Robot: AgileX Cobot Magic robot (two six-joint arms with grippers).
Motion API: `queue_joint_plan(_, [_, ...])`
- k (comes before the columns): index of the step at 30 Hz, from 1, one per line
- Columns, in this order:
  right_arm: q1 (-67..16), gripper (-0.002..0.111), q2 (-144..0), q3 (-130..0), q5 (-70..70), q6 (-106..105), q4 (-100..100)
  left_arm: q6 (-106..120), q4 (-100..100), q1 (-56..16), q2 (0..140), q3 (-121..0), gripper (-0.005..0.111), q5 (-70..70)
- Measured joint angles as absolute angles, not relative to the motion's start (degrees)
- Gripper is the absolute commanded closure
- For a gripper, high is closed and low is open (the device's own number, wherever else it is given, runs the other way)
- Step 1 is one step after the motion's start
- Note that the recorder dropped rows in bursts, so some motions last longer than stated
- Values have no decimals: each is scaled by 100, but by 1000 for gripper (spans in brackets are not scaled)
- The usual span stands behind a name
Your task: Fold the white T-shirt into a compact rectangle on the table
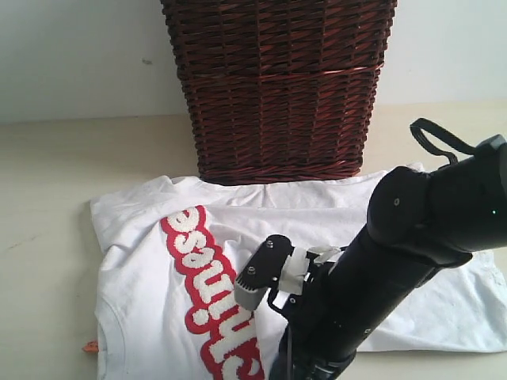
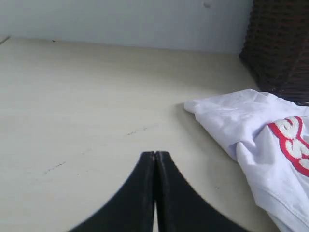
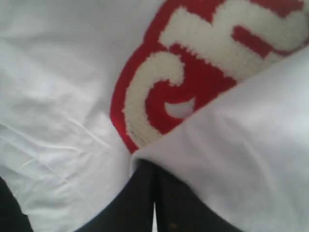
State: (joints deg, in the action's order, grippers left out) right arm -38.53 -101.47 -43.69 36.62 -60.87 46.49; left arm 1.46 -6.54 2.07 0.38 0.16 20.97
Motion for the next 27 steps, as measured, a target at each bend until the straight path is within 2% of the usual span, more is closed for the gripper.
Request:
queue_joint_plan(5, [-4290,108,-10136,-4369,3673,-7183,4984,146,-654,207,38,16,107,2097])
queue_joint_plan(10, [-4830,108,-10233,-4369,3662,-7233,4941,146,-654,207,38,16,107,2097])
queue_joint_plan(18, [-4888,108,-10519,-4366,3433,-6124,4270,146,-654,207,38,16,107,2097])
queue_joint_plan(27, [-4988,108,-10658,-4355,4545,-6837,4564,146,-654,207,38,16,107,2097])
